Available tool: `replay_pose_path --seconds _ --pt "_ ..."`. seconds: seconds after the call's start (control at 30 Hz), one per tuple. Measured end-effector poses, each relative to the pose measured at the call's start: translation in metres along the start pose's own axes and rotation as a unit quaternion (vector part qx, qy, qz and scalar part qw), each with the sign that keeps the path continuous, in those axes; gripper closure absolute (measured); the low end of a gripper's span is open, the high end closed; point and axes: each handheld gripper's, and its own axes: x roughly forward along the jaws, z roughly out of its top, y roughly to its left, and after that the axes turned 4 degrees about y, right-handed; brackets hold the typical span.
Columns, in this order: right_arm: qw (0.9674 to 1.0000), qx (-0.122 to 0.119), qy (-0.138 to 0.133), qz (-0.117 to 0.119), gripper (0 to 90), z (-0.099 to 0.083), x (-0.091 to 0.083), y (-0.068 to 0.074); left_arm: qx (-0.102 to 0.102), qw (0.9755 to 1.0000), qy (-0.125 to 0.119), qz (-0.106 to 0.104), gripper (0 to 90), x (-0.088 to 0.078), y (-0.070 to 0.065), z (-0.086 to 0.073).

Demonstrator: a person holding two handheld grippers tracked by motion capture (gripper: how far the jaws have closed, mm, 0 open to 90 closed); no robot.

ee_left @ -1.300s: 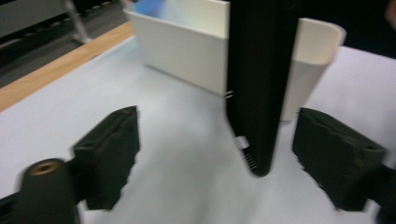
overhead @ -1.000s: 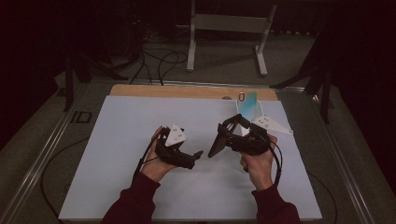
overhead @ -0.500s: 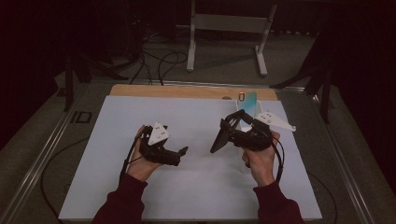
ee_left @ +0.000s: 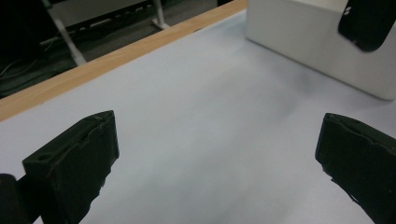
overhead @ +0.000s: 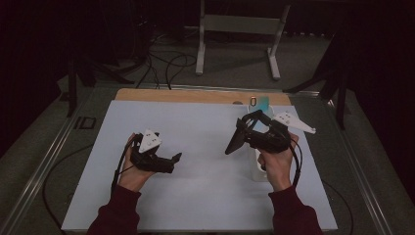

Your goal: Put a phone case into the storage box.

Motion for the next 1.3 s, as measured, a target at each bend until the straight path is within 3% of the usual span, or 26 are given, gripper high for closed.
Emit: replay_pose_path --seconds 0.77,0.97,1.1,1.3 --pt "0.9979 0.007 -0.017 -0.062 15.0 0.024 0.003 -0.033 -0.032 0.9978 -0.011 0.058 0.0 -0.025 0.034 -0.033" --pt "0.9960 -0.001 -0.017 -0.087 15.0 0.028 0.006 -0.041 -0.052 0.9955 -0.035 0.071 0.0 -0.037 0.040 -0.052" --pt "0.9945 -0.007 -0.015 -0.104 15.0 0.030 0.009 -0.048 -0.058 0.9936 -0.039 0.089 0.0 -0.044 0.043 -0.062" --pt "0.9921 -0.003 -0.014 -0.125 15.0 0.031 0.015 -0.055 -0.063 0.9929 -0.034 0.095 0.0 -0.047 0.044 -0.070"
